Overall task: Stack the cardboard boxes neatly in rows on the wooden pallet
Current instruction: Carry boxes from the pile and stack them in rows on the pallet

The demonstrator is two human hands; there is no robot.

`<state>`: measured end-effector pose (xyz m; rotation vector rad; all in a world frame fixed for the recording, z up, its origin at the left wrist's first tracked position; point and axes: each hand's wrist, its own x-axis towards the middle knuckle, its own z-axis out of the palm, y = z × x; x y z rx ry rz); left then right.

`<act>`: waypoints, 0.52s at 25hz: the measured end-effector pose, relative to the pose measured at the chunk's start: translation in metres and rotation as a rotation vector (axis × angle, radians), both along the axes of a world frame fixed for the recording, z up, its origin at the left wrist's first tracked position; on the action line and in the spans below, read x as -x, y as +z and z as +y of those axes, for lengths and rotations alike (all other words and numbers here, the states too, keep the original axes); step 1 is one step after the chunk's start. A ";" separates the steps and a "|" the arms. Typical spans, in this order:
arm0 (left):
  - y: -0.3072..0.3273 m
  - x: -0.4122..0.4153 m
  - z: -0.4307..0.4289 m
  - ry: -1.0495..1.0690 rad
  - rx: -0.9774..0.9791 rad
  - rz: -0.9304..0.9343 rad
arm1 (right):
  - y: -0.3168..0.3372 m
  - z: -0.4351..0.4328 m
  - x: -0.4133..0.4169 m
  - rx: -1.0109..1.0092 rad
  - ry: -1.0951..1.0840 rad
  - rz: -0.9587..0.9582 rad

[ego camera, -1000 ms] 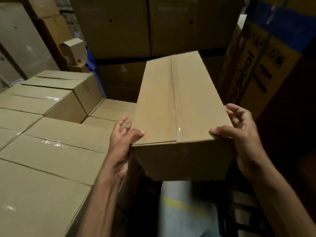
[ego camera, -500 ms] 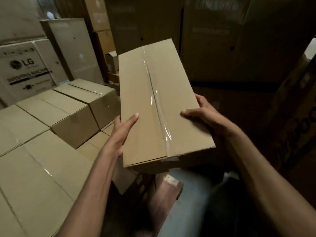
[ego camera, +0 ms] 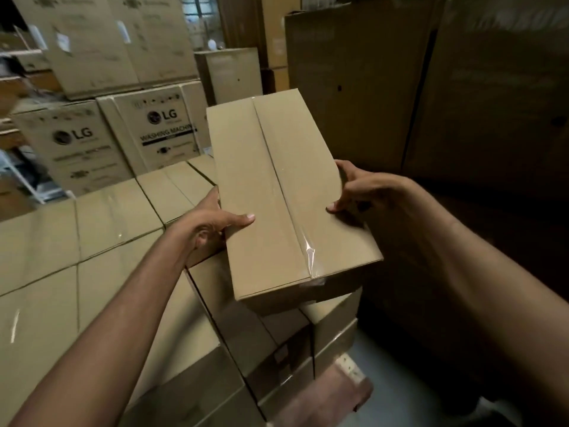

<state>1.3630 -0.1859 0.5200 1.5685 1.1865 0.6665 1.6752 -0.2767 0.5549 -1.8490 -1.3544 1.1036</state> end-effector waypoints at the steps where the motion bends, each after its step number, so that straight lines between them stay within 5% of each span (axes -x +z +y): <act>1: -0.001 0.009 0.006 0.021 0.013 0.031 | -0.003 0.012 0.006 0.024 0.007 0.005; 8: -0.023 0.043 0.039 0.141 0.312 0.208 | -0.038 0.116 0.023 0.471 0.263 0.102; 13: -0.045 0.040 0.046 0.220 0.485 0.212 | -0.066 0.166 0.033 0.553 0.384 0.015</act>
